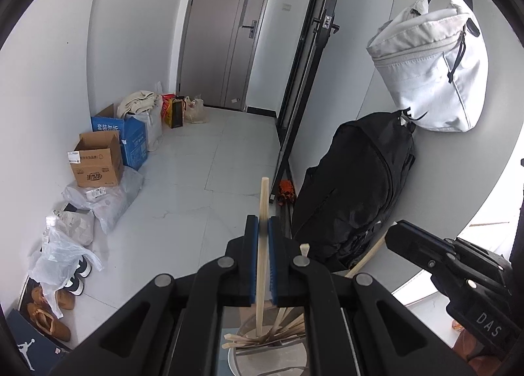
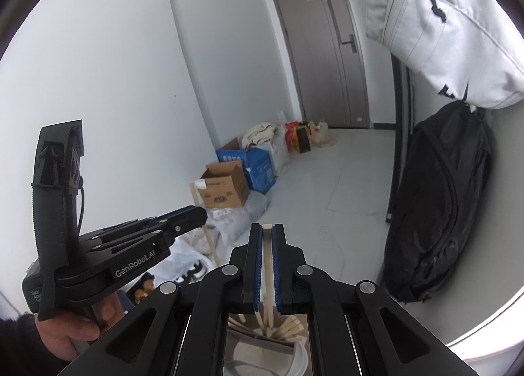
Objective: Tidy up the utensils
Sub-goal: 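Open both grippers, dropping the chopsticks into the holder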
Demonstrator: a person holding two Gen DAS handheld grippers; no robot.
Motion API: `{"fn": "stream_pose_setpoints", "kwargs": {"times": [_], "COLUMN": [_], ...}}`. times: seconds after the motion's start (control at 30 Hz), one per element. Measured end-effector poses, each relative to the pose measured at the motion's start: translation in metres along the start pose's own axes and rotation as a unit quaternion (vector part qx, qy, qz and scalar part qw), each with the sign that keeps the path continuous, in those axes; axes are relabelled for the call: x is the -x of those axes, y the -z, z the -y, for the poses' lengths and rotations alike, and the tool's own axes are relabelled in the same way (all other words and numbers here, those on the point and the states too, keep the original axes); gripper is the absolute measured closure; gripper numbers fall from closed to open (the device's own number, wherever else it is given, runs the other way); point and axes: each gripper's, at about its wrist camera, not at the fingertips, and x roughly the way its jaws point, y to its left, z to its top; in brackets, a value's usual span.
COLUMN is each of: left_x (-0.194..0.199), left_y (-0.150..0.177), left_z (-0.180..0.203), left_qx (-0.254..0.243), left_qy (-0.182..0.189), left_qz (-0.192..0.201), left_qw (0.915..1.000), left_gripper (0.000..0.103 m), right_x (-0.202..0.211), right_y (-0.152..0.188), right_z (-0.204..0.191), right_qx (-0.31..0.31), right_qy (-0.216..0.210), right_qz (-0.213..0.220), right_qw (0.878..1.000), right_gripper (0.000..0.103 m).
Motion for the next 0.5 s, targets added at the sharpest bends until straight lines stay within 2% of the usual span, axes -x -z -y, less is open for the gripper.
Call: {"fn": "stream_pose_setpoints", "kwargs": {"times": [0.1,0.17,0.33,0.4,0.47,0.5], "left_x": [0.0,-0.004,-0.012,-0.009,-0.004,-0.002], "left_y": [0.002,0.004,0.01,0.01,0.01,0.01], "left_z": [-0.001,-0.001,-0.008,-0.008,-0.007,-0.006], "left_qx": [0.0,0.002,0.001,-0.003,-0.006,-0.008], "left_qy": [0.025,0.065,0.105,0.111,0.125,0.124], "left_qz": [-0.001,-0.022,-0.074,-0.079,-0.084,-0.084], "left_qw": [0.9997,0.9976,0.9917,0.9907,0.9886,0.9886], "left_gripper": [0.101,0.101,0.1,0.097,0.091,0.084], "right_x": [-0.005,-0.011,-0.015,-0.013,-0.008,-0.004], "right_y": [0.008,0.013,0.031,0.037,0.042,0.044], "right_z": [-0.003,-0.001,0.012,0.021,0.031,0.036], "right_qx": [0.009,0.011,-0.023,-0.045,-0.07,-0.084], "right_qy": [-0.007,-0.014,-0.039,-0.051,-0.058,-0.062], "right_qz": [-0.002,-0.012,-0.033,-0.036,-0.032,-0.026], "right_qw": [1.0,1.0,0.998,0.997,0.995,0.994], "right_gripper": [0.098,0.098,0.094,0.088,0.061,0.058]}}
